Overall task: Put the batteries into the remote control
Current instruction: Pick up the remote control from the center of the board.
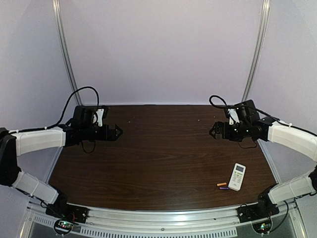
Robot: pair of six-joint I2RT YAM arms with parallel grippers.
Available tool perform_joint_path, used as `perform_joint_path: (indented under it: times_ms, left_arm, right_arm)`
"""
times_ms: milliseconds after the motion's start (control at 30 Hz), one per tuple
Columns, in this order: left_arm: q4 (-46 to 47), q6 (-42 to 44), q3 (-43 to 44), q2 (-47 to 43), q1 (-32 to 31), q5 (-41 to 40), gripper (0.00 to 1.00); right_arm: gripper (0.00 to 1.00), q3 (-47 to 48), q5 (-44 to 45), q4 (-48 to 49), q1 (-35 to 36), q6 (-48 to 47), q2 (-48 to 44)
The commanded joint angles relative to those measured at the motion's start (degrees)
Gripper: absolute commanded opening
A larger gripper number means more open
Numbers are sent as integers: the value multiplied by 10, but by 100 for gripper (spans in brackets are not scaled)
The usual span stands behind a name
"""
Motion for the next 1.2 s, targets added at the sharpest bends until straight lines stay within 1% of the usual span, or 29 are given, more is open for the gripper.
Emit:
perform_joint_path:
  times_ms: [0,233,367,467,567,700,867,933,1033,1167]
  left_arm:
    - [36,0,3,-7,-7,-37,97]
    - [47,-11,-22,-44,-14,-82,97]
    - [61,-19,-38,-61,-14,-84,97]
    - [67,-21,-47,-65,-14,-85,97]
    - [73,-24,-57,-71,-14,-87,97]
    - [88,-29,-72,-82,-14,-89,97]
    - [100,-22,-80,-85,-13,-95,97]
    - [95,-20,-77,-82,-14,-95,97]
    - [96,-20,-78,-83,-14,-95,97]
    - [100,-22,-82,-84,-14,-116,97]
  right_arm:
    - [100,12,68,-105,5,47,-29]
    - [100,9,92,-260,5,132,-52]
    - [100,-16,95,-299,5,190,-64]
    - [100,-17,120,-341,4,226,-58]
    - [100,-18,121,-368,5,255,-59]
    - [100,-37,102,-362,0,278,-58]
    - [95,-84,62,-310,-2,324,-46]
    - [92,-98,63,-302,-3,338,-43]
    - [91,-110,64,-300,-6,346,-38]
    - [88,-124,65,-289,-14,345,-28]
